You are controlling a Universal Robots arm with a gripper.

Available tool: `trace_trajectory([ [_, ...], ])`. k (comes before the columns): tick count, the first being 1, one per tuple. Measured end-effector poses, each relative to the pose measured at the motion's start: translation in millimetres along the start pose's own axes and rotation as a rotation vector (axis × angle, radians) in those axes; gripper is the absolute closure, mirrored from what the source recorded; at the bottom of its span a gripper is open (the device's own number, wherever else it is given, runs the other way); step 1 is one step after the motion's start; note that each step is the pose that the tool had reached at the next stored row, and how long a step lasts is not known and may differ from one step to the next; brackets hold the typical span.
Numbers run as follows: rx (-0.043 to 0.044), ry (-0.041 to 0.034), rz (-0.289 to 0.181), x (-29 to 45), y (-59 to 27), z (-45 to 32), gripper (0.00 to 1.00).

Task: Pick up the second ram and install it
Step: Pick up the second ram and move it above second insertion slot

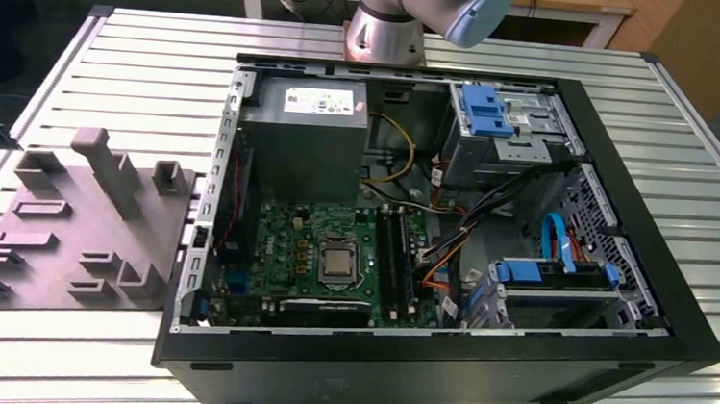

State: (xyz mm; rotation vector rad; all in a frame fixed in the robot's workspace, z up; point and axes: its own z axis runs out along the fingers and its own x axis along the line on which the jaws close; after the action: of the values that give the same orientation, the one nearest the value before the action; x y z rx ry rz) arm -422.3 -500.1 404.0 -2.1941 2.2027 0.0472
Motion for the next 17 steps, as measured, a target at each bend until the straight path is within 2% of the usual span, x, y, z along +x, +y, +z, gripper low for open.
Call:
trace_trajectory([
  [4,0.0,0.0,0.0,-0.7,-0.1,-16.7,0.89],
  [7,0.0,0.0,0.0,-1.1,0.0,-25.0,0.89],
  [13,0.0,0.0,0.0,-1.1,-0.2,-25.2,0.89],
  [17,0.0,0.0,0.0,-1.1,-4.8,-25.2,0.89],
])
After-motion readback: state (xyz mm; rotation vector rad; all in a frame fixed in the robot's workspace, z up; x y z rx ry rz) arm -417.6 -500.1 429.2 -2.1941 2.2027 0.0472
